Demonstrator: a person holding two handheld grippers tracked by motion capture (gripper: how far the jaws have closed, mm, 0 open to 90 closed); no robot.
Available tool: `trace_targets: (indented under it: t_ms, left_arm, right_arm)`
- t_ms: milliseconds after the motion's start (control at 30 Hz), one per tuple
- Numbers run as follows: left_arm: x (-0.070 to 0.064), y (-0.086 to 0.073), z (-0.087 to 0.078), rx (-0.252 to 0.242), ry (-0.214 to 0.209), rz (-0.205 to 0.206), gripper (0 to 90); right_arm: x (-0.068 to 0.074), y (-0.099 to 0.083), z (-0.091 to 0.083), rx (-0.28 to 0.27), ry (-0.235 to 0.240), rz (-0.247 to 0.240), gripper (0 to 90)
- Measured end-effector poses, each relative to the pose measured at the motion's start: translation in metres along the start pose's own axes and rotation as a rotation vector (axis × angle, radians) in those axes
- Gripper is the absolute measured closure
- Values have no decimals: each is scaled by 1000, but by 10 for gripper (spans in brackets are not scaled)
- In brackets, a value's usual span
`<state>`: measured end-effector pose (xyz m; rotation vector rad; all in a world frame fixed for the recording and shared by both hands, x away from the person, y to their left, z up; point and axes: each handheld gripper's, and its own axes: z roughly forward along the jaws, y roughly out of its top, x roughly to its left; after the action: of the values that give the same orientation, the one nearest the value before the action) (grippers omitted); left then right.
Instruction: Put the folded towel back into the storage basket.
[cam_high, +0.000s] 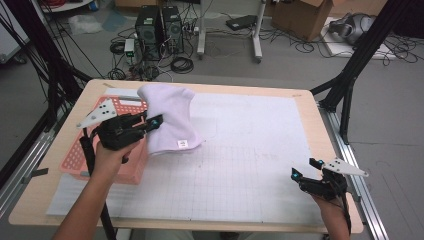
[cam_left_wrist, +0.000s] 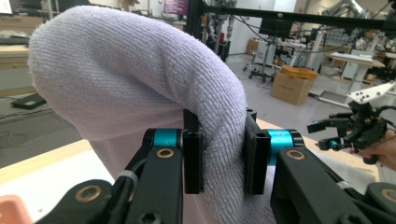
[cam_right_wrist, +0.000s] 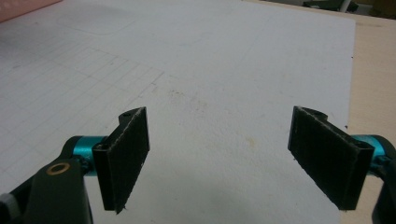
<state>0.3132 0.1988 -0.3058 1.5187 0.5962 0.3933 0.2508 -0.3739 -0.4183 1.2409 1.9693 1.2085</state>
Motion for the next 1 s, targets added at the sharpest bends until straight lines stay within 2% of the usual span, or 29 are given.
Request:
trace_targets:
  t_ms: [233, 400, 700, 1000]
  left_arm:
    - [12, 14, -20, -36, 24, -14, 741]
    - [19, 22, -33, -36, 48, -3, 741]
    - [29, 26, -54, -49, 84, -3, 741]
    - [34, 29, -67, -59, 103, 9, 741]
  right_arm:
    - [1, 0, 0, 4, -1, 3, 195]
    - [1, 1, 1, 2, -2, -4, 195]
    - [3, 2, 2, 5, -1, -4, 195]
    - [3, 2, 3, 5, -3, -9, 195]
